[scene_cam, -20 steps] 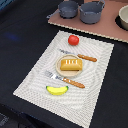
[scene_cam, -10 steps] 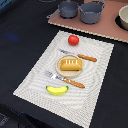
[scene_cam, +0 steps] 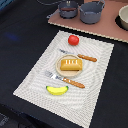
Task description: Interact with the objects in diverse but meaningful ways.
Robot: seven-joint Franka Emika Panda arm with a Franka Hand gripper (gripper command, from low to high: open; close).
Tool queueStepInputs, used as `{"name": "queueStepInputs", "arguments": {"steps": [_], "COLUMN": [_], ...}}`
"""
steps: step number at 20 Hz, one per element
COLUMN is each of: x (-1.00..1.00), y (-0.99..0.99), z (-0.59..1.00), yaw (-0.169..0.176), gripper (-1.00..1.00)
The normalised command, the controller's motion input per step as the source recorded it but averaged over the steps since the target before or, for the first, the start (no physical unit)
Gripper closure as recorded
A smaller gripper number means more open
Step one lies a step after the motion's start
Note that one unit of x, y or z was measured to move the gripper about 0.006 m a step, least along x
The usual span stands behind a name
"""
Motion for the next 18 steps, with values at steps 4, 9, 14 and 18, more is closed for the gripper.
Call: {"name": "queueStepInputs", "arguments": {"steps": [4,9,14,18], "x": [0.41,0.78,0.79,0.86], "y": [-0.02,-0.31,-0.45,-0.48], "z": [0.88,0.88,0.71,0.61], "yaw": [-0.06,-0.096,-0.1,-0.072], "gripper": [-1.0,-1.0,-1.0,-1.0]}}
